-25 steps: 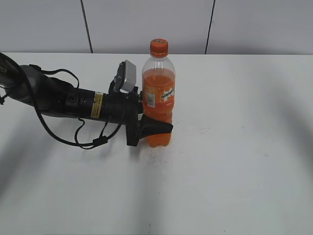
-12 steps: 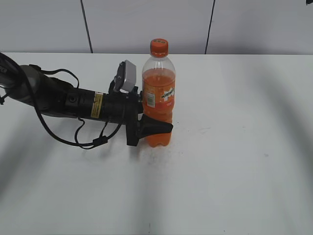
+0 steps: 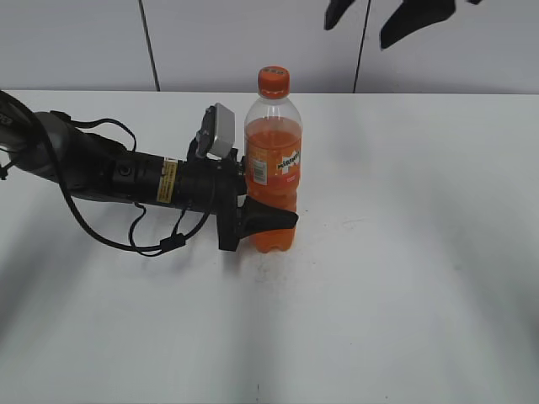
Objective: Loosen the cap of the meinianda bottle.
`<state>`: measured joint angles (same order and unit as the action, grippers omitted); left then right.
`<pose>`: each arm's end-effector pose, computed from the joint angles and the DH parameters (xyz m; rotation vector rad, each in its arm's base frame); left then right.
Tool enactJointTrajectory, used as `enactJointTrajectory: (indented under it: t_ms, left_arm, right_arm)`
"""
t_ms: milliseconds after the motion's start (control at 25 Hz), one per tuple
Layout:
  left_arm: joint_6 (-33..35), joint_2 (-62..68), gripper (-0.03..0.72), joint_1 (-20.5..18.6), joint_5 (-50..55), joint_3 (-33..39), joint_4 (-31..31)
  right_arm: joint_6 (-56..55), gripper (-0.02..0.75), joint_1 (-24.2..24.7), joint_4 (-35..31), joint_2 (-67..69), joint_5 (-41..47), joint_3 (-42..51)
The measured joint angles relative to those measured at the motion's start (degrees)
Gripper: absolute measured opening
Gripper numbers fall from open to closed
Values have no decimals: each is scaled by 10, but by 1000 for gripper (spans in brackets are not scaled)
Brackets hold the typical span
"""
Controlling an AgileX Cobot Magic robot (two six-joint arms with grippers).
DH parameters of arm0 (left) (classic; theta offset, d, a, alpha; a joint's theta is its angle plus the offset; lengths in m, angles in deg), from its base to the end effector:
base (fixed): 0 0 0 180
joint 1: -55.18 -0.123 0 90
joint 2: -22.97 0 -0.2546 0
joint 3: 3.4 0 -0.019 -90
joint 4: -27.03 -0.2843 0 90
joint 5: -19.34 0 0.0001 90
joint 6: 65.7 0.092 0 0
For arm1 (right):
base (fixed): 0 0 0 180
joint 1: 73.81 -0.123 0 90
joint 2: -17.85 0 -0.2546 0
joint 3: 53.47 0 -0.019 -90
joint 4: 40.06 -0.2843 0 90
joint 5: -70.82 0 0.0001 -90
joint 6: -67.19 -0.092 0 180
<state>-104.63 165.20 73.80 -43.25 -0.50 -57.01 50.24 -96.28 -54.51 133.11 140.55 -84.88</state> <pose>0.3632 -0.2080 0.0266 1.3919 1.5016 -1.0297 0.3890 0.1842 0.3229 -0.0882 2.7411 0.5507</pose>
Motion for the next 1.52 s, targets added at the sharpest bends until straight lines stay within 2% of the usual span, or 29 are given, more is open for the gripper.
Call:
enactJointTrajectory:
  t_ms: [240, 400, 680, 1360, 1520]
  left_arm:
    - [0, 0, 403, 0, 0, 0, 0]
    - [0, 0, 403, 0, 1, 0, 1]
    - [0, 0, 403, 0, 1, 0, 2]
    - [0, 0, 403, 0, 3, 0, 3]
    - [0, 0, 403, 0, 3, 0, 3]
  right_arm:
    - [-27, 514, -72, 3, 52, 0, -54]
    - [-34, 514, -97, 5, 77, -1, -88]
    - [-36, 514, -103, 42, 80, 0, -89]
    - [-36, 512, -121, 40, 80, 0, -49]
    - [-36, 464, -121, 40, 80, 0, -49]
